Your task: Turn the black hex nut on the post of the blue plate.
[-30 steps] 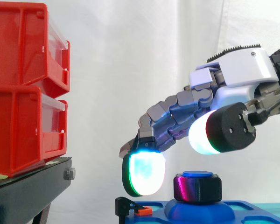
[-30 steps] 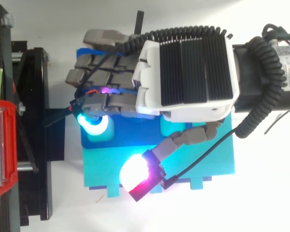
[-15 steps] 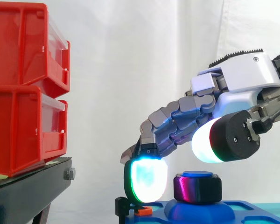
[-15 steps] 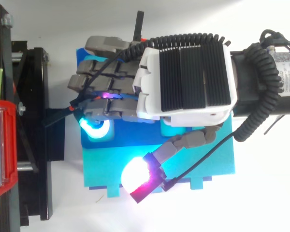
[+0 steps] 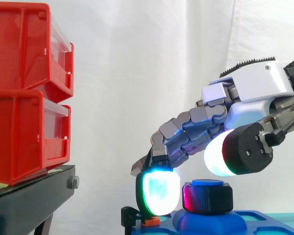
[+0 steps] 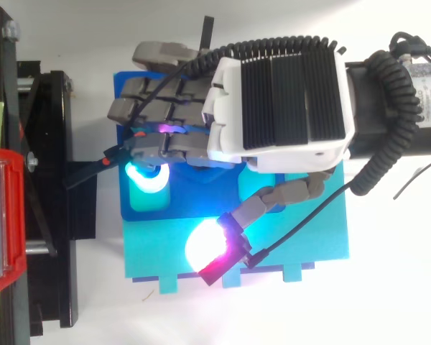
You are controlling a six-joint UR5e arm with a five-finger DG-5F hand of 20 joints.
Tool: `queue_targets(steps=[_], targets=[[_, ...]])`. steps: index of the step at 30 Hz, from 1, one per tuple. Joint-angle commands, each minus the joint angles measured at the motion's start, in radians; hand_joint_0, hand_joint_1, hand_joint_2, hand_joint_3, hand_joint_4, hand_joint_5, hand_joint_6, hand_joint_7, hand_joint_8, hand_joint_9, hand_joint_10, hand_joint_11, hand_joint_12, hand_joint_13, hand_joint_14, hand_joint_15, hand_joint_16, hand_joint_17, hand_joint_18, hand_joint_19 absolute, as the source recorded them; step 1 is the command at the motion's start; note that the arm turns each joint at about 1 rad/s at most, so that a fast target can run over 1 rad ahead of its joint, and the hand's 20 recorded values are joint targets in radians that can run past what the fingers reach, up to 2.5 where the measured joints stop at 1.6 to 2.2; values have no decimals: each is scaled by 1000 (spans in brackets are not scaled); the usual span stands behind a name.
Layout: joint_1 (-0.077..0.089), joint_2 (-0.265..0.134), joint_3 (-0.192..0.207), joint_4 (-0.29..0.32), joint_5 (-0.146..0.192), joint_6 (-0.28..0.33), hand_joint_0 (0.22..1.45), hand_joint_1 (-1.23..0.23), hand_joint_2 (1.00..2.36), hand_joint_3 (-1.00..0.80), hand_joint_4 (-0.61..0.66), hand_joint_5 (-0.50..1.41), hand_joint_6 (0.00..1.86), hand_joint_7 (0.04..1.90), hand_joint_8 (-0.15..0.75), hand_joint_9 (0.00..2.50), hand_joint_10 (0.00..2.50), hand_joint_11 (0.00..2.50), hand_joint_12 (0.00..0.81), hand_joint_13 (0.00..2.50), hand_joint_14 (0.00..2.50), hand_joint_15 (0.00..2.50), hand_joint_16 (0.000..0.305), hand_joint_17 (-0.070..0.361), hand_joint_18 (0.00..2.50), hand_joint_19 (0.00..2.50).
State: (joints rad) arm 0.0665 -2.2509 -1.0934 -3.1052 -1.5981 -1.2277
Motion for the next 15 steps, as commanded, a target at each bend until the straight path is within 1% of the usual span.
queue_targets(steps=[1,15], targets=[[-5,-1,0,-1,-8,-3,440,-402,1000,-500,223,-189,502,1054,258,217,1,0,389,58,0,0,64,144,0,143],[-27,-1,1,3,-36,-7,441,-402,1000,-500,222,-189,502,1055,259,222,0,0,389,63,0,0,64,143,0,142]])
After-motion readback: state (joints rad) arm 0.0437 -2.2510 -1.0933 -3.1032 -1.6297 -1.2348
